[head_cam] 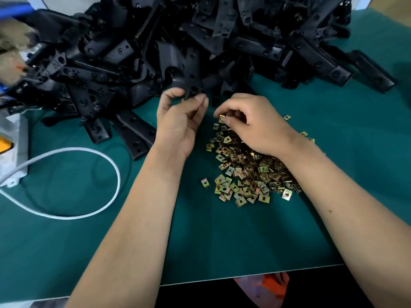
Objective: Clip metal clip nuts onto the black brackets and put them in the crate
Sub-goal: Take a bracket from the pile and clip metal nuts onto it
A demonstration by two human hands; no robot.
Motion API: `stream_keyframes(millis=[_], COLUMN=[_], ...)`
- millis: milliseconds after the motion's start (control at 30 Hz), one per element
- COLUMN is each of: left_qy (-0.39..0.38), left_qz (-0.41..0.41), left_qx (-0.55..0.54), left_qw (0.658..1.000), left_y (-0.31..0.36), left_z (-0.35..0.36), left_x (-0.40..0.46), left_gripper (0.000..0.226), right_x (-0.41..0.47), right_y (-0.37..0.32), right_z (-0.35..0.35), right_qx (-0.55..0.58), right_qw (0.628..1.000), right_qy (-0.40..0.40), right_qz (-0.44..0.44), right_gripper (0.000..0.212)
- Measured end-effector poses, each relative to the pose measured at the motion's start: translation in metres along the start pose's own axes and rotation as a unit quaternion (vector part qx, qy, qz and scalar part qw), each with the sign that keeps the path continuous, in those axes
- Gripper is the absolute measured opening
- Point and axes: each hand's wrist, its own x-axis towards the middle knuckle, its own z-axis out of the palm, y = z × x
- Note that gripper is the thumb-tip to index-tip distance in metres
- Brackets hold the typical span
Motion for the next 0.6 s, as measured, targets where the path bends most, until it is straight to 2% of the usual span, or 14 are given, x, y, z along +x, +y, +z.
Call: stream_keyframes(millis=[200, 267, 367, 600], left_qy=[0.003, -0.026, -0.068, -0.048], left_qz=[-0.02, -0.023, 0.005, 0.02], left_qx=[0.066, 0.118, 0.217, 0.265], left_qw=[0.998, 0.992, 0.974, 0.963], left_y=[-0.008, -0.009, -0.013, -0.015], left_z=[-0.001, -0.001, 0.0, -0.003], left_x=[0.002, 0.002, -0.003, -0.002], left_gripper=[0.026, 0.022, 0.019, 0.022], right_x=[-0.001, -0.001, -0.001, -0.001], right_y=[0.004, 0.005, 0.007, 0.013], right_z=[0.001, 0.002, 0.001, 0.001], right_qx=[0.052, 0.085, 0.115, 0.112], right_qw=[0.997, 0.993, 0.988, 0.987], right_qy=[0.039, 0.063, 0.094, 0.081], right_qz=[0.034, 0.045, 0.054, 0.077], right_gripper=[0.024, 0.024, 0.012, 0.008])
